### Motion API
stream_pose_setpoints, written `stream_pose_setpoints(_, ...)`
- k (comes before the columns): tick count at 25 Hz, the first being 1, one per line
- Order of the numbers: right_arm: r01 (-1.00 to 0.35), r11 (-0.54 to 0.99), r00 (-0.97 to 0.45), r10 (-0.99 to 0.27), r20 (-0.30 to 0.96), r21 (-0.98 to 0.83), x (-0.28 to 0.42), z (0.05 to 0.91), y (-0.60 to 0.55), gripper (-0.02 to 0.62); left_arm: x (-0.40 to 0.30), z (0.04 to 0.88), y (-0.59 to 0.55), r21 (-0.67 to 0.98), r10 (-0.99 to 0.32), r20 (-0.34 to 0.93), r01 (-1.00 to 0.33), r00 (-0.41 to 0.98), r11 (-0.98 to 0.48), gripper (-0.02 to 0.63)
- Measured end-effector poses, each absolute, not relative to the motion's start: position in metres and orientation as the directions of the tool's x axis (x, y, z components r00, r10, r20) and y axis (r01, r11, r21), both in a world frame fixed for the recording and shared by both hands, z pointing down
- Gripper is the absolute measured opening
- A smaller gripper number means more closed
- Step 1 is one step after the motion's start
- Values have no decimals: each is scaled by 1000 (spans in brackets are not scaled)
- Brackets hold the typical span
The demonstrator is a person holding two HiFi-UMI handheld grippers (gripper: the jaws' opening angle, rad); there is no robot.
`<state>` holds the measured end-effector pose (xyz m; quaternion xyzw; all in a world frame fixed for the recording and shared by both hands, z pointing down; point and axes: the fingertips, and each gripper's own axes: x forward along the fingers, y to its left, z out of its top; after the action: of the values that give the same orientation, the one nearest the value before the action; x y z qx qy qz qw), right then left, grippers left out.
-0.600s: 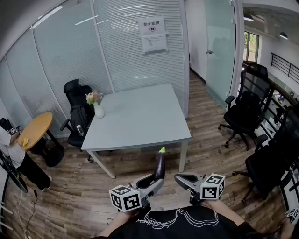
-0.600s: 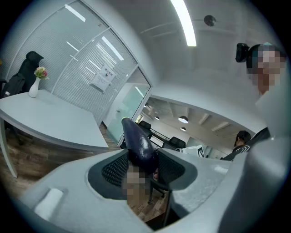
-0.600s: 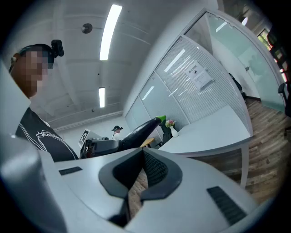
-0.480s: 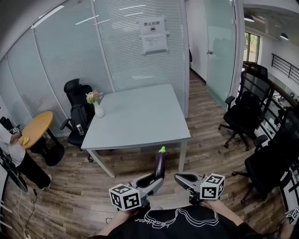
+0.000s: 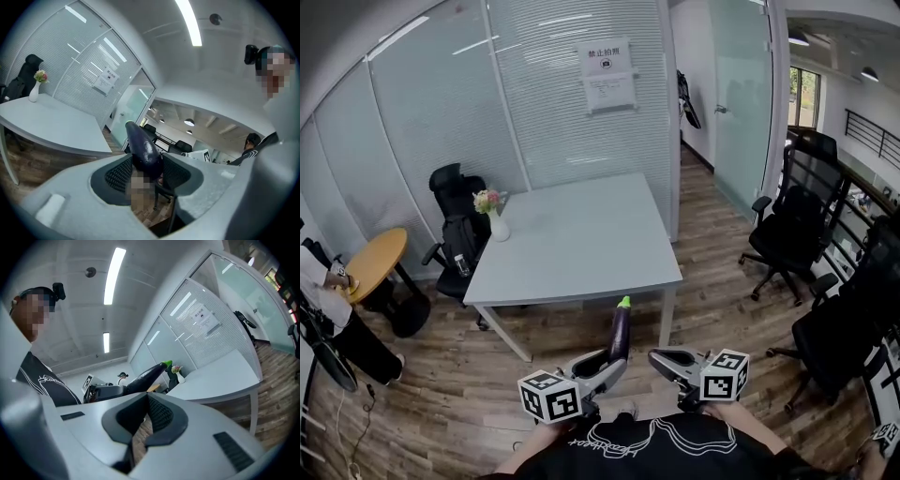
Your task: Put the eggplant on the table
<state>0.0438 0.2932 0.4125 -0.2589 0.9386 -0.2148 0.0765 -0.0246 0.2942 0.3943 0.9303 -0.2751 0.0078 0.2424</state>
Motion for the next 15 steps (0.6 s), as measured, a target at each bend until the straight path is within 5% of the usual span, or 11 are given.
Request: stream_pose_setpoints(15, -466, 745, -849, -528, 6, -477, 40, 424, 218, 9, -31, 401, 217, 485, -501, 141, -500, 854, -717, 206)
